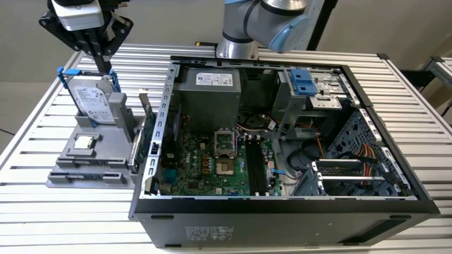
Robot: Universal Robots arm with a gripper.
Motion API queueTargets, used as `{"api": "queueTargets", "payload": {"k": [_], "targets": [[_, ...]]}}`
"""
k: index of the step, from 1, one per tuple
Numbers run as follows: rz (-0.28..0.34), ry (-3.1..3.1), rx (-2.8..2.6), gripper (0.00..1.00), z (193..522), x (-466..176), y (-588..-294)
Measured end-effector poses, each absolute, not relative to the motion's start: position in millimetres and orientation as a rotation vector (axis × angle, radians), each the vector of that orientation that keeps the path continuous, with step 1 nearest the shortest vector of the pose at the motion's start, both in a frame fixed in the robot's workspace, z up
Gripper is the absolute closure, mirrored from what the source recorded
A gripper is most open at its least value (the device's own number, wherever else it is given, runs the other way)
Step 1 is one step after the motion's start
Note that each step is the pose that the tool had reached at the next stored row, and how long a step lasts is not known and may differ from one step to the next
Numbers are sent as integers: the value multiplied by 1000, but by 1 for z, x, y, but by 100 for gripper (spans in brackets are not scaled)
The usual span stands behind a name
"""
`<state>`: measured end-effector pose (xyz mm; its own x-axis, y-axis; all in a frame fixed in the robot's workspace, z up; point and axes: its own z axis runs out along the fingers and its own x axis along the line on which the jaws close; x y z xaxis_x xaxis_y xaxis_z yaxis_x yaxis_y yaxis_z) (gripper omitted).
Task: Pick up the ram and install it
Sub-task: 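Reach for the ram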
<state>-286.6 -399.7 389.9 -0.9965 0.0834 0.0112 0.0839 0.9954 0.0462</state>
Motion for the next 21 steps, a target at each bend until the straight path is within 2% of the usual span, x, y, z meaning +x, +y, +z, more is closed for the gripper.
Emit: {"api": "queueTargets", "payload": {"k": [21], "targets": [[-74, -3127, -52, 100, 389, -303, -399]]}}
